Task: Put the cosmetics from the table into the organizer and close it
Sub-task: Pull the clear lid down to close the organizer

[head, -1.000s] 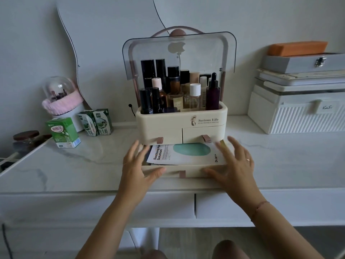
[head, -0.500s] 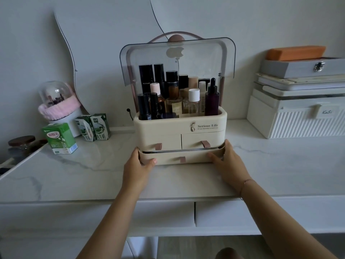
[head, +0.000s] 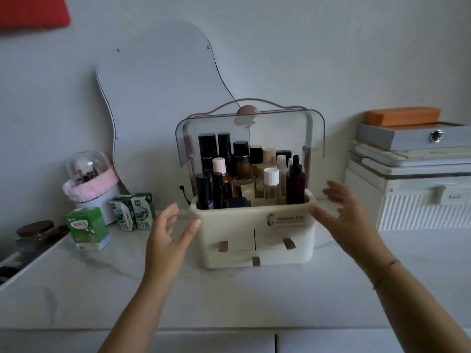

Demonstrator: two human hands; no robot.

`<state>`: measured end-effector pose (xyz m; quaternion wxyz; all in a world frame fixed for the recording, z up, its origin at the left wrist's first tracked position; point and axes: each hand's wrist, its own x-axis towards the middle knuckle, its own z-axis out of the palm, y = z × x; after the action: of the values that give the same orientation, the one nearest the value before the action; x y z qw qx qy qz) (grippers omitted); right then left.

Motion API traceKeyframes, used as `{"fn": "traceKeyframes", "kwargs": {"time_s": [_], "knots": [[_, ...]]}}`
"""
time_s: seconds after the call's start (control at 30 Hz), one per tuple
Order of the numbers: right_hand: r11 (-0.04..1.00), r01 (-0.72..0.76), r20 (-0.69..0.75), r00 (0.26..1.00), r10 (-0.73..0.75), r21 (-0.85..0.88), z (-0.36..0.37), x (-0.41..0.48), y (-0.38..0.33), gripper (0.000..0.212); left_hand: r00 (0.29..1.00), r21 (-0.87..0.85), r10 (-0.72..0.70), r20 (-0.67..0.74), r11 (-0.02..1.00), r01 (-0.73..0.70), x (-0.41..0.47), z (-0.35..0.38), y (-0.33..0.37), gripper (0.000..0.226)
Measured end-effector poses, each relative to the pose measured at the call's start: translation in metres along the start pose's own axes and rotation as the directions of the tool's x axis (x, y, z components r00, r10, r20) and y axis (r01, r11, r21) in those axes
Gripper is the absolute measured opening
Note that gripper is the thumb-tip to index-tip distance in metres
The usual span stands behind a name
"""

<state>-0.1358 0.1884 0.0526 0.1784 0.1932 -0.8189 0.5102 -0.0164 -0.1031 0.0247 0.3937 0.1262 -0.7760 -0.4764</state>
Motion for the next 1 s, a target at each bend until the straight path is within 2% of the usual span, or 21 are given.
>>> {"fn": "traceKeyframes", "kwargs": {"time_s": [0.07,0.17,0.27,0.33,0.43,0.57,0.6,0.67,0.77,0.83,0.9,1.0], "knots": [[0.996,0.017,0.068,0.997,-0.022,0.083,-0.003,0.018,-0.016,0.064,0.999,-0.057,0.018,0.05,0.998,-0.015,0.018,-0.002,0.018,0.068],[0.981,-0.06,0.187,0.982,0.025,0.185,0.005,0.035,-0.023,0.043,0.994,-0.053,0.004,0.111,0.999,0.002,0.041,0.006,0.034,0.048],[0.97,-0.1,0.22,0.974,0.05,0.22,0.012,0.042,-0.016,0.031,0.99,-0.028,-0.048,0.134,0.998,0.052,0.054,0.019,0.035,0.028],[0.969,-0.091,0.215,0.976,0.04,0.232,0.011,0.046,-0.013,0.026,0.99,-0.011,-0.065,0.128,0.998,0.067,0.059,0.024,0.03,0.029],[0.97,-0.074,0.22,0.975,0.022,0.233,0.009,0.049,-0.012,0.028,0.987,-0.008,-0.054,0.151,0.998,0.055,0.063,0.027,0.023,0.027],[0.973,-0.059,0.215,0.977,0.01,0.222,0.006,0.049,-0.013,0.03,0.985,-0.081,-0.017,0.173,0.996,0.032,0.062,0.023,0.02,0.024],[0.975,-0.065,0.219,0.976,0.017,0.213,0.004,0.048,-0.014,0.03,0.986,-0.097,-0.013,0.166,0.995,0.03,0.062,0.021,0.02,0.026],[0.975,-0.064,0.191,0.981,0.022,0.213,-0.003,0.047,-0.019,0.052,0.992,-0.139,-0.002,0.125,0.99,0.02,0.059,0.015,0.022,0.045],[0.965,0.036,0.059,0.997,-0.053,0.262,-0.019,0.047,-0.036,0.077,0.999,-0.246,0.035,-0.031,0.968,-0.041,0.058,0.004,0.034,0.07],[0.945,0.137,0.02,0.989,-0.15,0.297,-0.025,0.046,-0.052,0.082,0.994,-0.289,0.09,-0.062,0.952,-0.104,0.06,0.0,0.048,0.077],[0.931,0.211,0.032,0.973,-0.23,0.297,-0.024,0.044,-0.065,0.083,0.99,-0.316,0.141,-0.024,0.938,-0.141,0.062,0.0,0.06,0.083],[0.938,0.253,0.037,0.962,-0.269,0.238,-0.019,0.037,-0.071,0.08,0.985,-0.306,0.169,0.039,0.94,-0.149,0.057,0.004,0.068,0.089]]}}
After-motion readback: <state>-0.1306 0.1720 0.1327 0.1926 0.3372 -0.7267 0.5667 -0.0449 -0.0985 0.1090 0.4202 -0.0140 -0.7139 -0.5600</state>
